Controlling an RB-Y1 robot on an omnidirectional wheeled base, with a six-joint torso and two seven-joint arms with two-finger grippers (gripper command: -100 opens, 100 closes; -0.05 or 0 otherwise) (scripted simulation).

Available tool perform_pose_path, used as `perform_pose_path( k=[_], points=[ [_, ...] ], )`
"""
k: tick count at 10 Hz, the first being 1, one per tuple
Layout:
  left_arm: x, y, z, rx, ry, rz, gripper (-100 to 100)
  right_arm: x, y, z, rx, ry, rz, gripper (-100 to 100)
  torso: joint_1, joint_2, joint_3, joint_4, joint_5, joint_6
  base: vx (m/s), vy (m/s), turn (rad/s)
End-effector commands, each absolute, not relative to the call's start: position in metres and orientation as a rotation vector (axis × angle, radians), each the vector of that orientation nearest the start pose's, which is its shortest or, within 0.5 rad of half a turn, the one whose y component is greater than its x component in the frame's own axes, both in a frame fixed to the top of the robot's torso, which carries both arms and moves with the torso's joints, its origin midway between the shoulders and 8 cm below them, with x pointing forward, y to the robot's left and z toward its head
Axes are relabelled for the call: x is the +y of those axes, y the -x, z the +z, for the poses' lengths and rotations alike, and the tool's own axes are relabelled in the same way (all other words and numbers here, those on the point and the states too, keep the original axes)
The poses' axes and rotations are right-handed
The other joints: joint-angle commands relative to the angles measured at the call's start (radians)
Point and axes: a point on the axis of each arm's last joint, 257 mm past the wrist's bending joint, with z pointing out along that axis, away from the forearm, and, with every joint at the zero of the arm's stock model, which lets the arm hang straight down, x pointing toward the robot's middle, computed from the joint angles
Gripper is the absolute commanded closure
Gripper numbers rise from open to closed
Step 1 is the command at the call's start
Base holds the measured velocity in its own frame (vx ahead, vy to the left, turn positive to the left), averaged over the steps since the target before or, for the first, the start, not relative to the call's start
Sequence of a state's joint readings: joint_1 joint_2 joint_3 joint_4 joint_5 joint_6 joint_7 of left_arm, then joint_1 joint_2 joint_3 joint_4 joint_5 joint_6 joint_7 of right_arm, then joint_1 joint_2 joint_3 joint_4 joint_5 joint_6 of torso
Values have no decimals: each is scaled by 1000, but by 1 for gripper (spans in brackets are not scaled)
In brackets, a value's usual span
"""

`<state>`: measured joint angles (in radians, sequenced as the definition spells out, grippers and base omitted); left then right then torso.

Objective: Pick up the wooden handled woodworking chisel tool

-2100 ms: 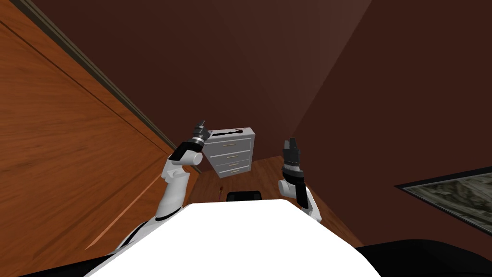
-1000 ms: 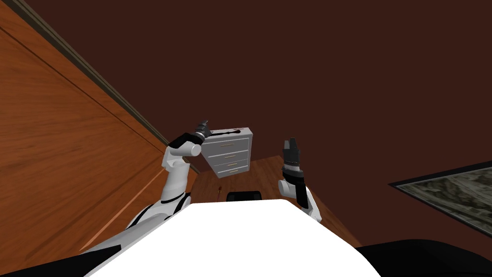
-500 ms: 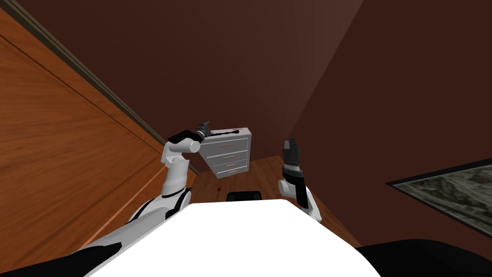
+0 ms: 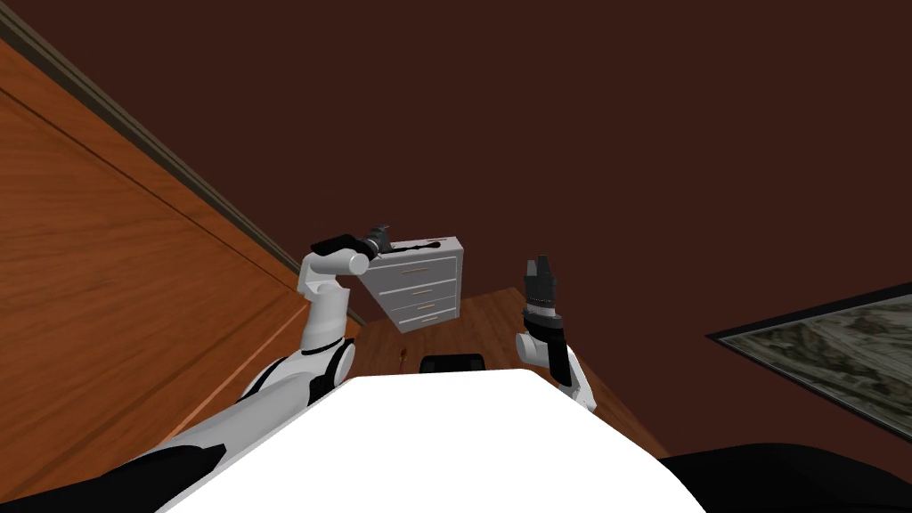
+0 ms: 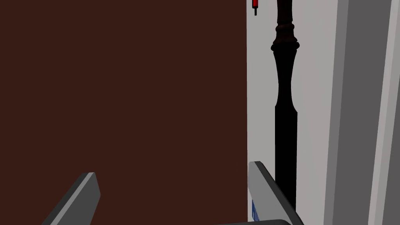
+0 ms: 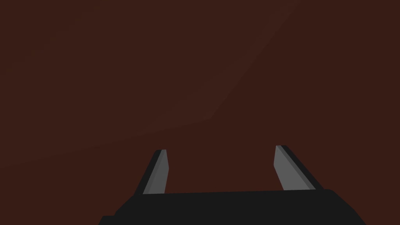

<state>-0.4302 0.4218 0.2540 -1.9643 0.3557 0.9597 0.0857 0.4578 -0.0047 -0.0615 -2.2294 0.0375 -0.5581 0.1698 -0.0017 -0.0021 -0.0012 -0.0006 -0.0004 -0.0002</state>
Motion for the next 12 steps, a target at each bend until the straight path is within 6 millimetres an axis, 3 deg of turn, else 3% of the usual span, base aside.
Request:
perform_pose_path(
  k=[1, 2, 12],
  points=[
    [324, -585, 12, 1295, 1312, -1155, -100, -290, -344, 27, 639, -525, 1084, 0, 0, 0, 0, 0, 0, 0, 11, -12, 7],
    [328, -590, 17, 1314, 1321, -1139, -100, -290, -344, 27, 639, -525, 1084, 0, 1, 1, 0, 0, 0, 0, 27, -24, -66],
    [345, -589, -9, 1473, 1463, -988, -100, -290, -344, 27, 639, -525, 1084, 0, 0, -1, 0, 0, 0, 0, 29, -17, -38]
  ],
)
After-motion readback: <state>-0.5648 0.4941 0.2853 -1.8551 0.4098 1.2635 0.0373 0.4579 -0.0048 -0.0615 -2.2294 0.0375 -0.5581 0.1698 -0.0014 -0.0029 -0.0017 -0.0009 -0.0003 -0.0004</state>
